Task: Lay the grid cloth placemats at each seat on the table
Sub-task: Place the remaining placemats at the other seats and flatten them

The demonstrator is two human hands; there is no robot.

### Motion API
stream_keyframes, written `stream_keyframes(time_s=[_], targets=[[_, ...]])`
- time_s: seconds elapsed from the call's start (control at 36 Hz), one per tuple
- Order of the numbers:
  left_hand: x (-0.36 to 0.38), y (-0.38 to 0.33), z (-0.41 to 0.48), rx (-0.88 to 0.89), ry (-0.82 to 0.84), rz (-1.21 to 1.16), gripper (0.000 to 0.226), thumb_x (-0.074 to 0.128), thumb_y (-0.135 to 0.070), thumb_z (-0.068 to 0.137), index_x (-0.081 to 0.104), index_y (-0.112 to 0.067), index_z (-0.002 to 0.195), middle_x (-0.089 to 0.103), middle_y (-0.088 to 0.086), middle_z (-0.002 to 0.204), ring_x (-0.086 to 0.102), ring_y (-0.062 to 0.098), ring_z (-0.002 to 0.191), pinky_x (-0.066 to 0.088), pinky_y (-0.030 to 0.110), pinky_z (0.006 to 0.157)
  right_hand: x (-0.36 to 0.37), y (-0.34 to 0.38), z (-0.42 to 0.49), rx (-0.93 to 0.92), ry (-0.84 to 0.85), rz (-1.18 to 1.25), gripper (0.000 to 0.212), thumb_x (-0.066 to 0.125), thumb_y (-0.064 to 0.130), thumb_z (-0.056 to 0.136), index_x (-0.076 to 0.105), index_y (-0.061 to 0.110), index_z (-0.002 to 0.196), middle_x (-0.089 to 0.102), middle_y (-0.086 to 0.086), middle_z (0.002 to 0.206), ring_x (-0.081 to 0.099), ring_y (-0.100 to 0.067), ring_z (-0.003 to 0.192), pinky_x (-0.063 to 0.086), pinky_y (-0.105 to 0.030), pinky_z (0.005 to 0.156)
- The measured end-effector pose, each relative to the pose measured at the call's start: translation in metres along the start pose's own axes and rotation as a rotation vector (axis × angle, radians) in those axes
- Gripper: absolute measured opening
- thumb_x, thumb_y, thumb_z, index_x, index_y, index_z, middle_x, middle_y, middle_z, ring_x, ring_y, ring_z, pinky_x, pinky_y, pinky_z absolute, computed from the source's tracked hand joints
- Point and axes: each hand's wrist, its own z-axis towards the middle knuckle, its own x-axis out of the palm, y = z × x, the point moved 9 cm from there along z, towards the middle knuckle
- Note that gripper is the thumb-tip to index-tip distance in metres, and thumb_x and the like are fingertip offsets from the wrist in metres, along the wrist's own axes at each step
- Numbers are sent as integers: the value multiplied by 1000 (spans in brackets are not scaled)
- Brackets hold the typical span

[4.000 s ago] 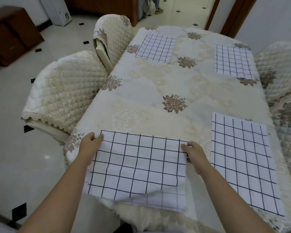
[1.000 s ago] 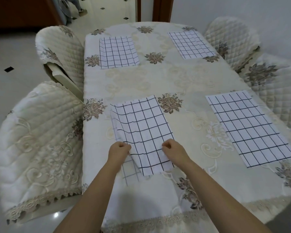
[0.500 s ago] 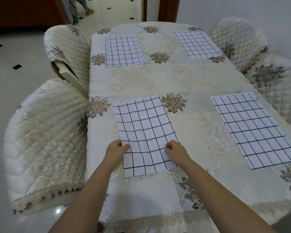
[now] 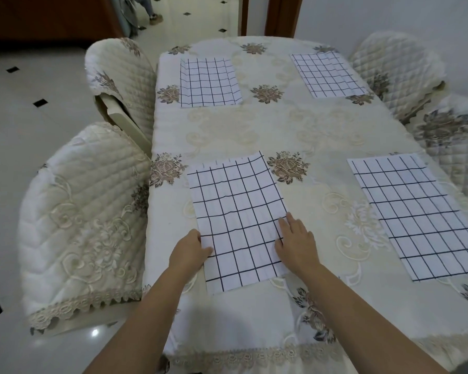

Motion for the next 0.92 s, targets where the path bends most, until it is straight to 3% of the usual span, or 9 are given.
stream_keyframes(time_s=[0.31, 0.44, 0.53, 0.64, 0.69, 0.75, 0.81, 0.86, 0.92], targets=[[-2, -3, -5, 50, -65, 104, 36, 60, -29, 88, 32, -15, 106, 57, 5, 81, 59, 24, 75, 41, 31, 59, 3, -4, 2, 10, 39, 0, 58, 35, 29, 97, 13, 15, 149, 4, -4, 159, 13, -24, 144, 25, -43, 111], [-14, -5, -10, 70, -244, 143, 36, 51, -29, 93, 38, -7, 118, 58, 8, 84, 58, 26, 75, 44, 33, 63, 3, -2, 2, -3, 37, -1, 57, 37, 27, 96, 17, 13, 148, 5, -7, 158, 12, -25, 145, 22, -47, 112], [-24, -19, -13, 178, -429, 270, 26, 61, -11, 83, 54, 0, 105, 61, 15, 89, 58, 33, 81, 46, 40, 67, 3, 0, 5, -21, 31, -16, 56, 38, 25, 96, 20, 12, 148, 7, -8, 158, 9, -27, 146, 16, -51, 113], [-10, -49, -13, 413, -473, 404, 22, 68, 4, 56, 63, 0, 77, 62, 15, 73, 59, 33, 60, 46, 34, 49, 8, 9, 10, -79, 14, -93, 56, 51, 23, 91, 35, 6, 142, 22, -13, 154, 20, -34, 143, 21, -57, 110], [3, -65, -13, 510, -420, 413, 19, 51, -4, 63, 63, -1, 77, 64, 14, 80, 63, 34, 68, 48, 34, 54, 11, 16, 13, -113, -20, -123, 56, 71, 21, 77, 55, 4, 127, 46, -17, 142, 43, -38, 130, 38, -61, 97], [21, -77, -9, 524, -310, 433, 31, 41, -9, 76, 64, 0, 95, 63, 19, 107, 62, 36, 99, 50, 41, 75, 11, 24, 14, -142, -54, -139, 56, 83, 20, 59, 67, 5, 110, 61, -16, 126, 58, -37, 115, 49, -59, 83], [40, -83, -6, 451, -175, 495, 39, 39, -13, 91, 48, -5, 128, 36, 16, 146, 29, 31, 138, 27, 46, 108, 9, 31, 17, -159, -75, -144, 55, 86, 22, 53, 70, 7, 103, 65, -13, 119, 63, -34, 109, 52, -56, 78], [53, -87, -2, 423, -113, 544, 45, 33, -20, 98, 30, -11, 142, 12, 6, 157, 4, 22, 146, 8, 45, 116, 11, 33, 20, -181, -79, -151, 53, 84, 25, 56, 70, 8, 104, 66, -13, 118, 64, -33, 108, 53, -55, 77], [62, -92, 2, 418, -90, 593, 48, 28, -25, 100, 21, -13, 146, 4, 3, 159, -3, 21, 146, 4, 45, 117, 12, 31, 24, -194, -83, -158, 42, 69, 29, 71, 69, 9, 108, 65, -13, 120, 64, -33, 109, 53, -54, 78]])
